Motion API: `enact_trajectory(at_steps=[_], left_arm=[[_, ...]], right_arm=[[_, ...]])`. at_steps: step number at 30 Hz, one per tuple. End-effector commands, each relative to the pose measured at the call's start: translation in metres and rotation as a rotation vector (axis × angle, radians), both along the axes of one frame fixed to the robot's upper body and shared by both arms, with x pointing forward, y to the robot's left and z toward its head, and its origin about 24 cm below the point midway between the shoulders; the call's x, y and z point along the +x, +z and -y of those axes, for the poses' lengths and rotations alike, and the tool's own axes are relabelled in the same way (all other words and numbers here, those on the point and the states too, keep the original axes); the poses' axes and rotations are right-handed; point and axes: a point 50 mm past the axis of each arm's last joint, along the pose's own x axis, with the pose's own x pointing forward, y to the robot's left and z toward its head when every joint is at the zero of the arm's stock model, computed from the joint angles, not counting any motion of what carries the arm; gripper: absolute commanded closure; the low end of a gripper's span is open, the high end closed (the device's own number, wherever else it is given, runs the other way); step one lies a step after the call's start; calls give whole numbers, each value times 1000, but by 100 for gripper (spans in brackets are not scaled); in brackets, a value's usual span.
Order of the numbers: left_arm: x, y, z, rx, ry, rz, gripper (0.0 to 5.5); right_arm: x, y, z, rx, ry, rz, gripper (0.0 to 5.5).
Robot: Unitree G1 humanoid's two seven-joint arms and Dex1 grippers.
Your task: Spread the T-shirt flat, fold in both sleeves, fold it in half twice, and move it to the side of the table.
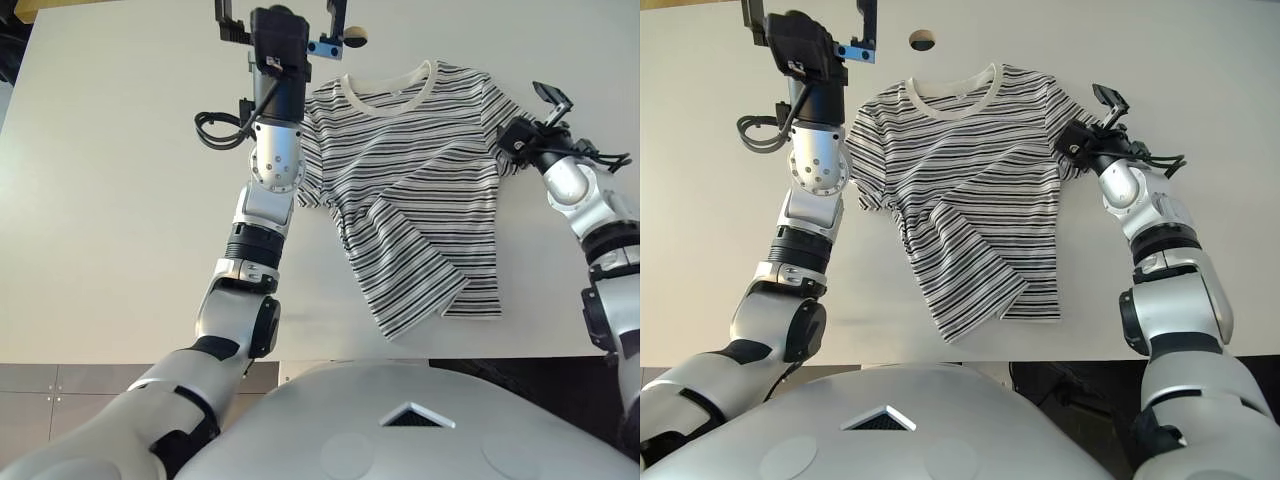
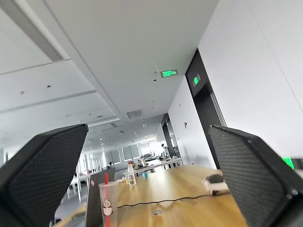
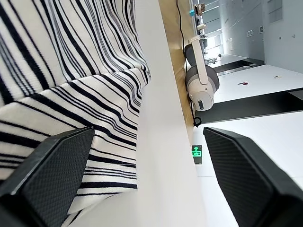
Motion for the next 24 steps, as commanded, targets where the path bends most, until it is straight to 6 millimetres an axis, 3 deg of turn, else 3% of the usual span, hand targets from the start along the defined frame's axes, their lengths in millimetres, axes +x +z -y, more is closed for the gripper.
enact_trajectory(at_steps=[1,3,5,10,12,13,16,21,24], left_arm=[[4,-23,-15,309,26,-86,76],[1,-38,-25,511,1,-138,76],[-15,-49,-28,612,-119,-166,76],[-113,-77,-16,921,-713,-154,76],[-135,-78,-14,962,-846,-172,76],[-140,-76,-9,980,-894,-158,76],[-131,-69,6,1020,-896,-118,76],[-124,-58,20,1035,-890,-60,76],[-131,-66,26,1096,-962,-65,76]], right_arm=[[2,11,-16,101,0,135,123],[-1,40,-22,227,-1,327,123],[-14,59,-27,311,22,430,123],[-40,91,-22,339,16,500,123],[-41,104,-20,342,-2,527,123],[-39,112,-17,337,-19,550,123],[-33,122,-14,330,-54,580,123],[-33,117,-24,313,-33,563,123],[-34,113,-29,324,-16,535,123]])
